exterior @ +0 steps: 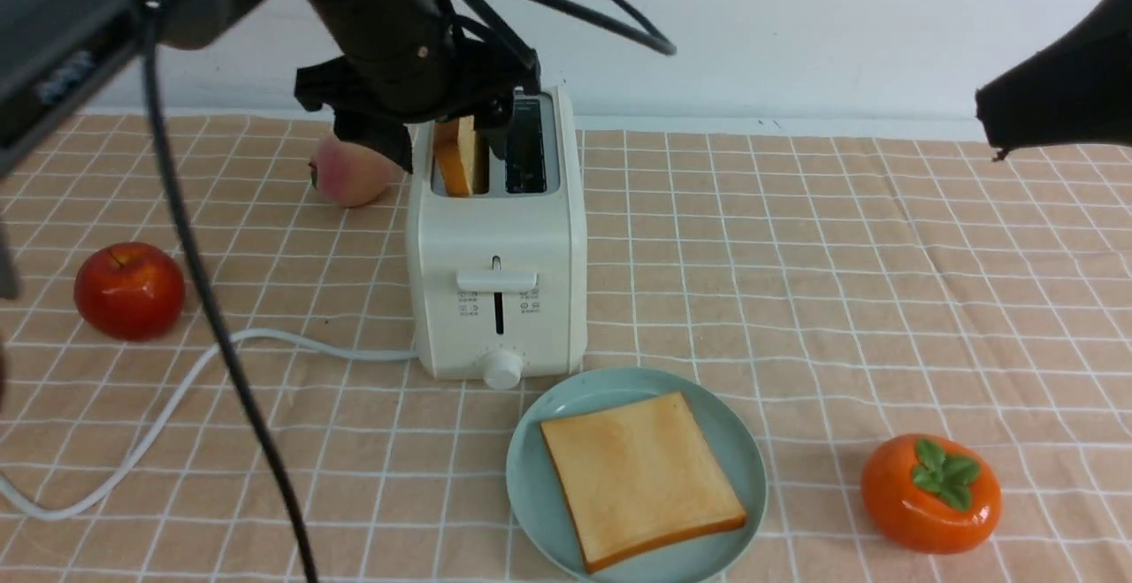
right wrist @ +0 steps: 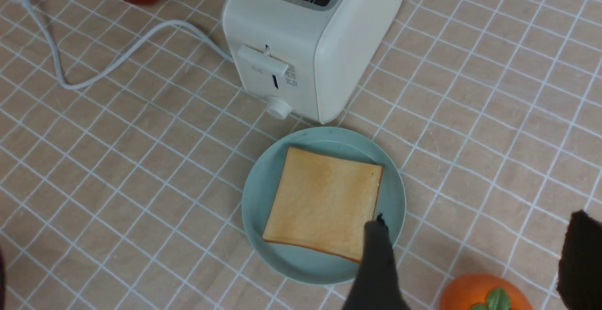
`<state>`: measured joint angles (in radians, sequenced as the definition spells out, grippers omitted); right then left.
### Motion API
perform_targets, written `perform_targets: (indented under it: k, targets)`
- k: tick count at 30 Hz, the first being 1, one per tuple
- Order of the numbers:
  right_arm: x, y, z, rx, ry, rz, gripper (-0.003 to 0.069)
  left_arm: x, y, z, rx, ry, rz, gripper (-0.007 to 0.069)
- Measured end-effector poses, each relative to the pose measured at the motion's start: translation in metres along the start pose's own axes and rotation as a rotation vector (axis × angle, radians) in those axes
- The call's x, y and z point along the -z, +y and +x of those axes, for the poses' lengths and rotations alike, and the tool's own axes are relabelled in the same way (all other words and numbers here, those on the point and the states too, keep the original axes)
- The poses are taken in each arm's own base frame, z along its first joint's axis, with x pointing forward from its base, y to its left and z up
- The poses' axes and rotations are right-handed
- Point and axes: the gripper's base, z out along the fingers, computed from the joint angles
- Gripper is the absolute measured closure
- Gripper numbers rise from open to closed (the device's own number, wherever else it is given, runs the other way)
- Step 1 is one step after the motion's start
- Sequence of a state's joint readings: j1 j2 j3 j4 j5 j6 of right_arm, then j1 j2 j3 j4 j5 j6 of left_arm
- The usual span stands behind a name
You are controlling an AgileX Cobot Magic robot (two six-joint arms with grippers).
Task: Take toasted bread from bread machine on light coffee tablecloth place on plate.
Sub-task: 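Reach for a toast slice standing in the toaster with the left gripper, then place the slice of bread on the plate with the left gripper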
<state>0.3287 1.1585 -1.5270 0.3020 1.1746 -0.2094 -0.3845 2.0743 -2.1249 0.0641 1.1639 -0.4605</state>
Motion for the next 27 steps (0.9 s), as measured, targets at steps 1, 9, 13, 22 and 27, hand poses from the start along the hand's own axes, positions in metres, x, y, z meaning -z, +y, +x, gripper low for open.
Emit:
perform_targets:
  k: [1, 9, 13, 22, 27]
  targets:
    - [0.000, 0.000, 0.000, 0.000, 0.000, 0.001, 0.0173, -0.002, 0.000, -0.001, -0.001, 0.003, -0.003, 0.0074]
    - [0.000, 0.000, 0.002, 0.001, 0.018, -0.001, 0.0173, 0.000, -0.002, -0.011, -0.026, 0.001, -0.030, 0.0481]
    - [0.000, 0.000, 0.002, 0.001, 0.019, -0.001, 0.0173, 0.042, -0.002, -0.014, -0.059, -0.069, 0.008, 0.0531]
    - [0.000, -0.003, 0.002, 0.016, 0.028, 0.034, 0.0173, 0.234, 0.009, 0.016, -0.163, -0.362, 0.275, 0.0531]
    - [0.000, -0.004, 0.003, 0.019, 0.030, 0.040, 0.0173, 0.261, 0.007, 0.069, -0.282, -0.243, 0.523, 0.0531]
